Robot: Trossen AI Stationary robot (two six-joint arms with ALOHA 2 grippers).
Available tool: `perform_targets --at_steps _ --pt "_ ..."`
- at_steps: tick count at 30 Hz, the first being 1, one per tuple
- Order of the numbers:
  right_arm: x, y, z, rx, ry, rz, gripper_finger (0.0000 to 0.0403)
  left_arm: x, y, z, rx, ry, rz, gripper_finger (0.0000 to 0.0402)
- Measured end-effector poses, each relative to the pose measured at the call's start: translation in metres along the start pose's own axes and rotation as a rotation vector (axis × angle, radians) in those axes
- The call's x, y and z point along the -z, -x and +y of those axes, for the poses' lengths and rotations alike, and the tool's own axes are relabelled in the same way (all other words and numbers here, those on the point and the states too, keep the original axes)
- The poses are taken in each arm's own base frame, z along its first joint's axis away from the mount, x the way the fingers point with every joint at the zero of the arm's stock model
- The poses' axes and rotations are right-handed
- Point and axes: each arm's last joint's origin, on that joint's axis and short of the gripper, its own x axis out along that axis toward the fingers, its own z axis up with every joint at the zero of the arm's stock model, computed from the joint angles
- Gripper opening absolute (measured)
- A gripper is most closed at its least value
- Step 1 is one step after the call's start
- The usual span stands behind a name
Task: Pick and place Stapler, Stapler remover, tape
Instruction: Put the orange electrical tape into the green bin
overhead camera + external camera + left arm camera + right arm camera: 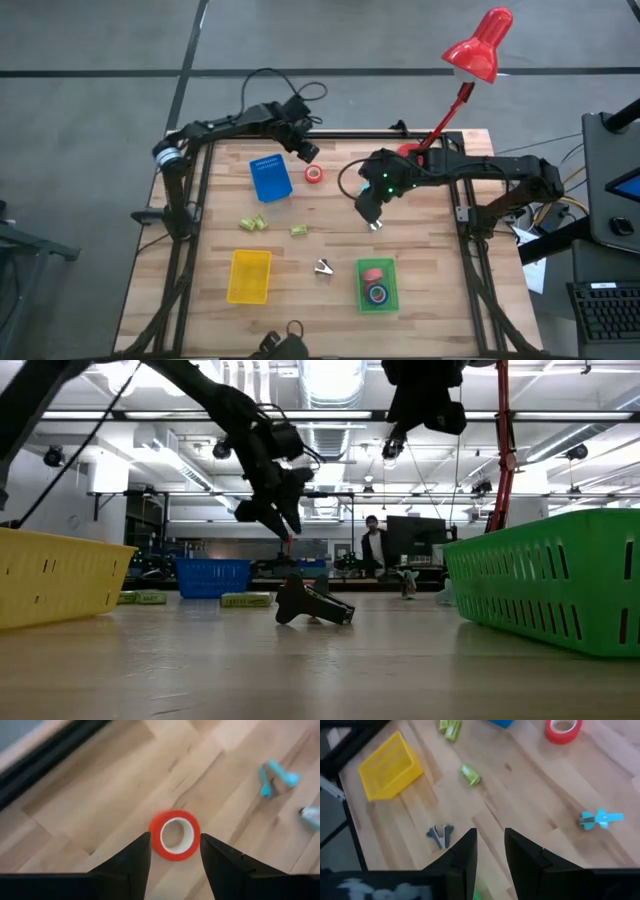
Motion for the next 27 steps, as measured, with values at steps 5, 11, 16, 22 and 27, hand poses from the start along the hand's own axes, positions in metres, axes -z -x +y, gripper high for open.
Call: perform_targets --at_steps 5,11,16,22,27 --pt "0.005 0.01 -0.003 -0.012 -0.022 -0.018 0.0084 -0.001 -0.018 -0.007 -0.015 -0.07 0.039 0.0203" --pt "0.008 0.016 -0.006 0.007 -0.039 -0.047 0.0083 0.007 -0.041 -0.008 -0.105 -0.118 0.091 0.0224" --pt "0.009 0.015 -0.006 0.005 -0.061 -0.047 0.0091 0.009 -0.052 -0.009 -0.107 -0.13 0.109 0.0223" --pt "0.008 0.014 -0.005 0.012 -0.064 -0.058 0.009 0.011 -0.065 -0.008 -0.086 -0.149 0.131 0.0223" --pt "0.007 0.014 -0.003 -0.001 -0.066 -0.073 0.008 0.013 -0.074 -0.006 -0.09 -0.157 0.152 0.0223"
